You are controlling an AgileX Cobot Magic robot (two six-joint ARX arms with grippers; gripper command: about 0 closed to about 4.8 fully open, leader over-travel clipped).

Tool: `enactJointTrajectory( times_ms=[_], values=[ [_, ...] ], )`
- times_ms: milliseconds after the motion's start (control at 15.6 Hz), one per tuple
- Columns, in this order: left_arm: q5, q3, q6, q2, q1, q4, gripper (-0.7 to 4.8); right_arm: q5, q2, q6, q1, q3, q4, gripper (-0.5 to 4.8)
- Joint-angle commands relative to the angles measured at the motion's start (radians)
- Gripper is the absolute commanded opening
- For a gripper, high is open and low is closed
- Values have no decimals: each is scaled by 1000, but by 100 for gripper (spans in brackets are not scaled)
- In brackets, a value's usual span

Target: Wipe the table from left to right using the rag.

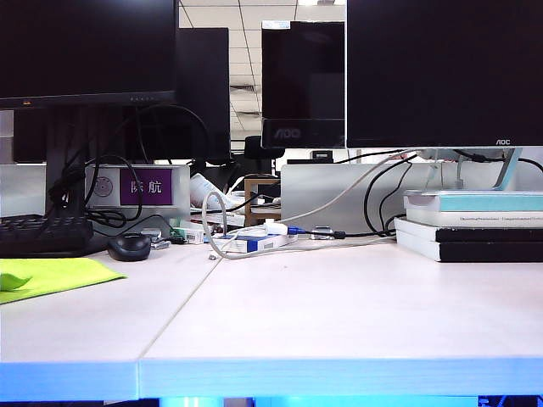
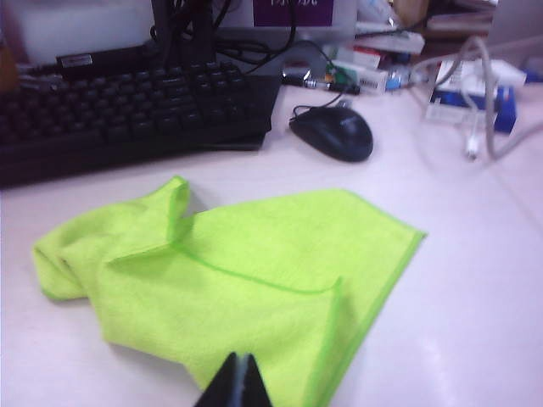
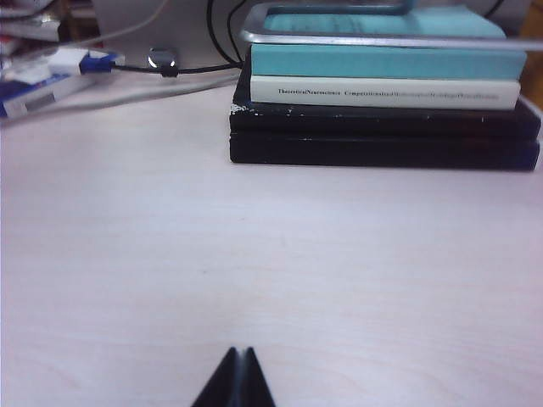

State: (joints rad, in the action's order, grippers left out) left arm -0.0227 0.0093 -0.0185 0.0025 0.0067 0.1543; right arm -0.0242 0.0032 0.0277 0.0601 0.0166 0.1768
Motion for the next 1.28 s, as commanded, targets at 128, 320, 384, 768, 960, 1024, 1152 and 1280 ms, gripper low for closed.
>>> enactJointTrajectory(
  times_ms=[128, 320, 384, 768, 960, 1024, 1152, 1280],
  values=[
    [40, 73, 87, 0, 0, -37, -5, -4, -1, 51, 2, 117, -25, -2],
    [137, 219, 87, 84, 0, -37, -5, -54, 39, 74, 2, 286, -24, -2],
    [148, 253, 87, 121, 0, -37, -5, -56, 66, 79, 2, 326, -25, -2],
    [136, 588, 87, 531, 0, -10, -5, -35, 457, 77, 1, 725, -29, -1],
    [110, 866, 163, 743, 0, 193, -5, 164, 726, 77, 2, 1029, 21, -1],
    [97, 922, 169, 786, 0, 248, -5, 254, 792, 77, 5, 1114, 42, -1],
    [16, 1010, 169, 859, 0, 324, -5, 387, 906, 77, 38, 1260, 81, -1],
    [-48, 1065, 193, 924, 0, 369, -5, 407, 980, 77, 119, 1361, 121, -1]
  ],
)
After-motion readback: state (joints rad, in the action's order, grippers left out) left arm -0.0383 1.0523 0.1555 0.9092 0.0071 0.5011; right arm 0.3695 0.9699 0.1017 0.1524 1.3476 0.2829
